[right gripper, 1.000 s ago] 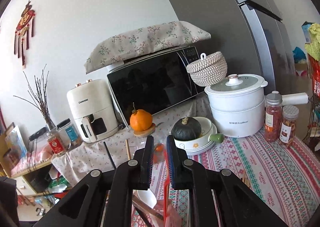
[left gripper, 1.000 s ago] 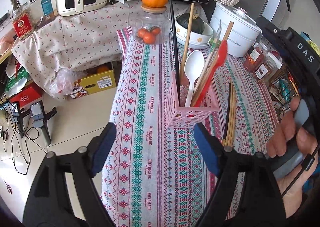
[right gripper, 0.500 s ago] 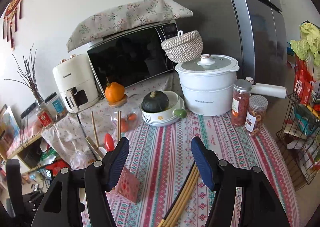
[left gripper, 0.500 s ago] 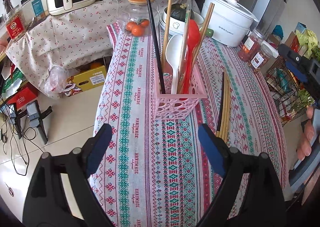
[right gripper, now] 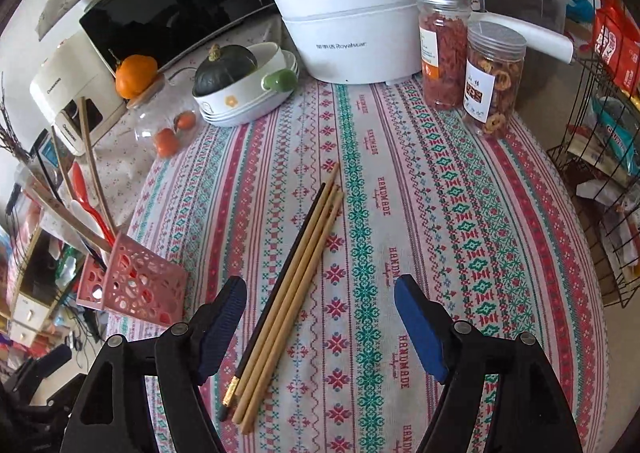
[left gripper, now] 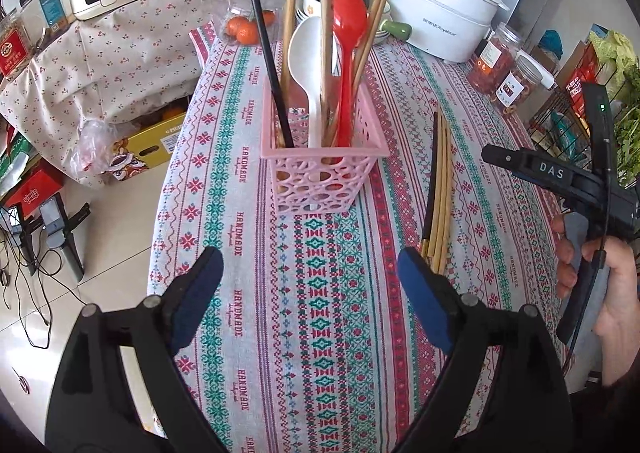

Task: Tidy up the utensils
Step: 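Grasp a bamboo chopstick with the right tool while the left tool grasps bamboo chopsticks, then lift both held bamboo chopsticks up toward the pink basket, then lower both held bamboo chopsticks into the pink basket and open both tools, then grasp another bamboo chopstick from the table with the right tool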

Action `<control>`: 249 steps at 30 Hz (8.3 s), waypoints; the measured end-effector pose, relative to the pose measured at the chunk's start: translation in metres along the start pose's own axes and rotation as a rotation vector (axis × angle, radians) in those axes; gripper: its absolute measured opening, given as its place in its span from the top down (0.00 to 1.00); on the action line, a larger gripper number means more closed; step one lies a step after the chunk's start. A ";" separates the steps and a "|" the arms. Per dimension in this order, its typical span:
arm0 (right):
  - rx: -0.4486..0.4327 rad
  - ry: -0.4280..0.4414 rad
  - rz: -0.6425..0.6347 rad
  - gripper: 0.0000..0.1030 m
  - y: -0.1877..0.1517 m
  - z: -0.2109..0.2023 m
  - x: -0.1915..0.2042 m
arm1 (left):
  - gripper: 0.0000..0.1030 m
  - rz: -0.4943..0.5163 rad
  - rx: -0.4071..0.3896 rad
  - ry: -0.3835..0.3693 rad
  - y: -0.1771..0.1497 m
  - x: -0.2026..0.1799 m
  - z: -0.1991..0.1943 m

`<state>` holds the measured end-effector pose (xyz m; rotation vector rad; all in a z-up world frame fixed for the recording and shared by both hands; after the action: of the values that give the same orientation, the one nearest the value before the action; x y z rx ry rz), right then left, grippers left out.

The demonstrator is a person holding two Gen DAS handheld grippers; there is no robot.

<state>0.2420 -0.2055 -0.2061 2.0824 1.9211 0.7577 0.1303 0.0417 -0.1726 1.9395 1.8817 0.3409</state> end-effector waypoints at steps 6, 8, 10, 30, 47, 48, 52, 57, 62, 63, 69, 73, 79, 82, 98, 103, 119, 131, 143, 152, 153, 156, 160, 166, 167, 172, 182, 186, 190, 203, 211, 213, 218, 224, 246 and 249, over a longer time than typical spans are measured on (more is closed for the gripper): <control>0.086 0.026 0.080 0.63 -0.003 0.041 -0.012 | 0.14 0.005 0.021 -0.013 -0.001 -0.005 0.006; 0.091 0.049 0.106 0.69 0.000 0.047 -0.012 | 0.14 0.004 0.026 -0.020 -0.001 -0.007 0.007; 0.090 0.057 0.115 0.75 0.003 0.052 -0.009 | 0.14 0.006 0.028 -0.025 -0.001 -0.008 0.008; 0.216 -0.151 -0.086 0.93 -0.008 0.060 0.016 | 0.14 0.095 -0.033 -0.020 -0.002 -0.025 -0.009; 0.195 0.003 0.053 0.94 -0.023 -0.016 -0.076 | 0.87 0.258 0.069 0.013 0.052 -0.137 0.083; 0.195 0.010 0.056 0.94 -0.024 -0.017 -0.078 | 0.88 0.245 0.066 0.026 0.063 -0.138 0.091; 0.196 0.029 0.067 0.94 -0.028 -0.021 -0.086 | 0.91 0.166 0.101 0.012 0.091 -0.139 0.124; 0.201 0.045 0.088 0.94 -0.030 -0.023 -0.097 | 0.92 0.171 0.135 0.063 0.099 -0.141 0.153; 0.200 0.052 0.097 0.94 -0.032 -0.029 -0.107 | 0.92 0.166 0.142 0.094 0.101 -0.140 0.160; 0.200 0.052 0.099 0.94 -0.032 -0.028 -0.107 | 0.92 0.161 0.157 0.084 0.098 -0.140 0.162; 0.209 0.049 0.113 0.94 -0.033 -0.025 -0.112 | 0.92 0.094 0.163 0.004 0.098 -0.137 0.158; 0.209 0.051 0.120 0.94 -0.033 -0.025 -0.111 | 0.92 0.122 0.176 -0.004 0.092 -0.139 0.151; 0.209 0.049 0.119 0.94 -0.032 -0.023 -0.109 | 0.92 0.165 0.181 0.014 0.084 -0.153 0.151; 0.209 0.048 0.119 0.94 -0.032 -0.022 -0.109 | 0.92 0.174 0.213 0.007 0.083 -0.162 0.157; 0.130 0.042 0.101 0.94 -0.026 -0.047 -0.096 | 0.94 0.231 -0.004 0.007 0.087 -0.175 0.084; 0.053 0.051 0.061 0.94 -0.023 -0.075 -0.081 | 0.94 0.296 -0.145 -0.045 0.073 -0.159 0.008; -0.234 0.017 -0.088 0.94 -0.004 -0.166 -0.009 | 0.94 0.176 -0.560 -0.097 0.078 -0.068 -0.149; -0.254 0.083 -0.121 0.94 0.006 -0.155 0.042 | 0.94 0.015 -0.661 -0.038 0.101 -0.006 -0.163; -0.269 0.155 -0.144 0.94 0.011 -0.140 0.083 | 0.94 -0.044 -0.443 -0.049 0.106 0.009 -0.080; -0.297 0.208 -0.167 0.94 0.012 -0.140 0.107 | 0.75 -0.068 -0.404 -0.114 0.105 0.009 -0.068; -0.299 0.213 -0.168 0.94 0.012 -0.140 0.109 | 0.60 -0.070 -0.400 -0.112 0.103 0.010 -0.070; -0.312 0.227 -0.179 0.94 0.015 -0.143 0.117 | 0.35 -0.090 -0.401 -0.086 0.098 0.017 -0.076; -0.343 0.266 -0.184 0.94 0.022 -0.152 0.131 | 0.22 -0.102 -0.358 -0.042 0.085 0.025 -0.080; -0.392 0.311 -0.209 0.94 0.030 -0.165 0.159 | 0.12 -0.150 -0.329 0.010 0.061 0.047 -0.070; -0.397 0.308 -0.219 0.94 0.031 -0.164 0.163 | 0.12 -0.158 -0.313 0.018 0.059 0.050 -0.064; -0.402 0.301 -0.255 0.94 0.034 -0.146 0.183 | 0.12 -0.175 -0.258 0.045 0.050 0.061 -0.048; -0.248 0.264 -0.301 0.92 0.020 -0.081 0.198 | 0.12 -0.138 -0.243 0.052 0.046 0.056 -0.047; -0.226 0.265 -0.269 0.89 0.020 -0.074 0.191 | 0.12 -0.132 -0.245 0.051 0.045 0.054 -0.048; -0.232 0.296 -0.237 0.58 0.022 -0.085 0.181 | 0.12 -0.121 -0.249 0.058 0.044 0.053 -0.049; -0.224 0.186 -0.113 0.23 0.018 -0.103 0.096 | 0.07 -0.057 -0.201 0.033 0.031 0.026 -0.040; -0.088 0.033 -0.016 0.23 0.003 -0.053 0.025 | 0.07 -0.047 -0.088 -0.018 0.017 0.004 -0.014; -0.051 0.009 -0.003 0.23 -0.001 -0.037 0.014 | 0.07 -0.046 -0.073 -0.025 0.015 0.000 -0.011; 0.018 -0.027 0.037 0.23 -0.004 -0.001 -0.005 | 0.07 -0.027 -0.045 -0.016 0.011 -0.006 -0.004; 0.075 0.034 0.087 0.62 -0.003 0.034 -0.009 | 0.07 -0.026 -0.026 -0.029 0.010 -0.007 -0.001; 0.197 -0.147 -0.060 0.93 -0.012 0.059 0.017 | 0.07 0.068 -0.056 -0.068 0.006 -0.029 -0.016; 0.202 -0.096 -0.006 0.93 -0.013 0.046 -0.002 | 0.07 0.111 -0.066 -0.092 0.002 -0.044 -0.023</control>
<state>0.2538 -0.1969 -0.2519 2.1813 2.0248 0.4691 0.1195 0.0008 -0.1466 1.9851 1.6891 0.3359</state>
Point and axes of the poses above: each gripper's, at about its wrist camera, not at the fingertips, and z roughly the way its jaws point, x to its left, y to its top, the point moved 8 cm from there along z, roughly the way its jaws point
